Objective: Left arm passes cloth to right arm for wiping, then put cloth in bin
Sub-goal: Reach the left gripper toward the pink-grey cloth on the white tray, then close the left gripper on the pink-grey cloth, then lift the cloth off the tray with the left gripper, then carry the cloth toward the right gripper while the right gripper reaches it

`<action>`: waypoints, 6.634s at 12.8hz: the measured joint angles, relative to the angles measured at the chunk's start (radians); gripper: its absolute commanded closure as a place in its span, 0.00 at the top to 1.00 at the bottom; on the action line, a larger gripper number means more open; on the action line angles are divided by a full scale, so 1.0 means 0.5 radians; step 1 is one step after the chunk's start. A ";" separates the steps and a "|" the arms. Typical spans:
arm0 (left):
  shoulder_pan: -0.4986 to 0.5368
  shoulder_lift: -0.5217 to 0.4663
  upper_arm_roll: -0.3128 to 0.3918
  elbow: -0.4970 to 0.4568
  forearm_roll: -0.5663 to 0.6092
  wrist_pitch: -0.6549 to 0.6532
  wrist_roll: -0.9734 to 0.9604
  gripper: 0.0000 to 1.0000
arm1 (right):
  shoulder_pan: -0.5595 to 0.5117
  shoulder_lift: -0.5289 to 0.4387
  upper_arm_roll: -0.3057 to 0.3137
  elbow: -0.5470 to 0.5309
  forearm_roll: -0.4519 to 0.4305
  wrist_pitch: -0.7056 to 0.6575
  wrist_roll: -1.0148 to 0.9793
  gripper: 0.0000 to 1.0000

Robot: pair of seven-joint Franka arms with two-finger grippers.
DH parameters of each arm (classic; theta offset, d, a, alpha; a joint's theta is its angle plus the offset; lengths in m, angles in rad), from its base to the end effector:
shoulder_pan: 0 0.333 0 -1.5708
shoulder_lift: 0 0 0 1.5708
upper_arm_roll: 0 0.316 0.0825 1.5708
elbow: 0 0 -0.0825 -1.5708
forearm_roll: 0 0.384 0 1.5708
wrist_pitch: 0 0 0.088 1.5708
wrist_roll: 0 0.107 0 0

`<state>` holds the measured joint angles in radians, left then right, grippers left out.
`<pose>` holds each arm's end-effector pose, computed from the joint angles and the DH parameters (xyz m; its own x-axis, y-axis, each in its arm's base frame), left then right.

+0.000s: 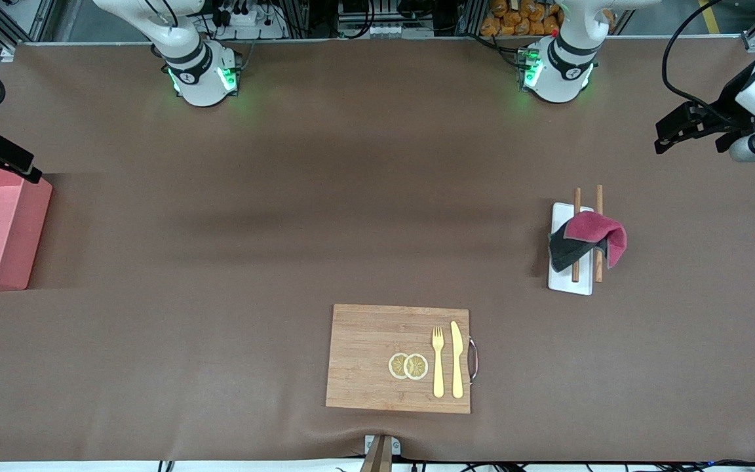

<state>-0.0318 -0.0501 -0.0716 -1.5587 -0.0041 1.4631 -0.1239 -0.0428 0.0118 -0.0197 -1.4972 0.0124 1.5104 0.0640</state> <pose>0.5248 -0.0560 0.6480 0.9988 0.0204 -0.0453 0.0202 -0.9998 -0.0051 0.5516 -0.0330 0.6472 0.9921 -0.1254 0.0006 -0.1254 -0.9920 -0.0122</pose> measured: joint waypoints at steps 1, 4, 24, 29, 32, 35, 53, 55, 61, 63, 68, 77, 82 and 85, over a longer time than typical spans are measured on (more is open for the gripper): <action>0.000 0.000 -0.001 0.000 0.000 0.000 0.000 1.00 | 0.000 0.000 0.000 0.000 0.000 -0.003 0.006 1.00; -0.003 0.001 -0.003 0.001 0.000 0.000 0.000 1.00 | -0.002 0.000 -0.003 0.000 0.000 -0.018 0.009 1.00; 0.380 1.000 -0.012 -0.089 -0.301 0.225 0.005 1.00 | -0.022 0.000 -0.012 -0.004 0.000 -0.079 0.013 1.00; 0.361 1.047 -0.036 -0.147 -0.301 0.233 0.006 0.00 | -0.040 0.000 -0.018 -0.005 0.000 -0.088 0.013 1.00; 0.361 1.047 -0.037 -0.147 -0.301 0.235 0.008 0.00 | -0.041 0.000 -0.020 -0.006 0.000 -0.096 0.013 1.00; 0.360 1.046 -0.037 -0.142 -0.301 0.241 0.009 0.00 | -0.041 0.003 -0.021 -0.009 0.000 -0.097 0.013 1.00; -0.039 0.859 -0.998 0.176 -0.508 0.508 -1.182 0.00 | -0.043 0.033 -0.016 -0.010 0.208 -0.242 0.354 1.00; -0.232 0.953 -1.007 0.182 -0.585 0.822 -1.348 0.00 | -0.015 0.065 -0.003 -0.014 0.387 -0.359 0.711 1.00; -0.685 1.076 -1.012 0.225 -0.621 1.962 -2.217 0.00 | 0.197 0.214 0.013 -0.140 0.846 -0.469 1.730 1.00; -0.710 1.074 -1.012 0.253 -0.621 2.075 -2.338 0.00 | 0.197 0.262 0.010 -0.191 1.025 -0.465 1.879 1.00; -0.698 1.074 -1.005 0.268 -0.621 2.105 -2.371 0.00 | 0.321 0.327 0.014 -0.279 1.332 -0.187 2.239 1.00; -0.699 1.074 -1.006 0.270 -0.621 2.106 -2.385 0.00 | 0.734 0.456 0.021 -0.291 1.595 0.499 2.594 1.00; -0.701 1.074 -1.006 0.270 -0.621 2.106 -2.385 0.00 | 0.872 0.511 0.021 -0.299 1.602 0.566 2.626 0.11; -0.701 1.074 -1.005 0.270 -0.621 2.106 -2.385 0.13 | 0.888 0.513 0.013 -0.299 1.602 0.570 2.623 0.00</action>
<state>-0.3820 0.4871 -0.5744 -1.4238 -0.3144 2.5160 -1.3162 0.4011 0.2684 -0.0131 -1.6468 0.8132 1.7955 1.3754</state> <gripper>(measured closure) 0.947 0.502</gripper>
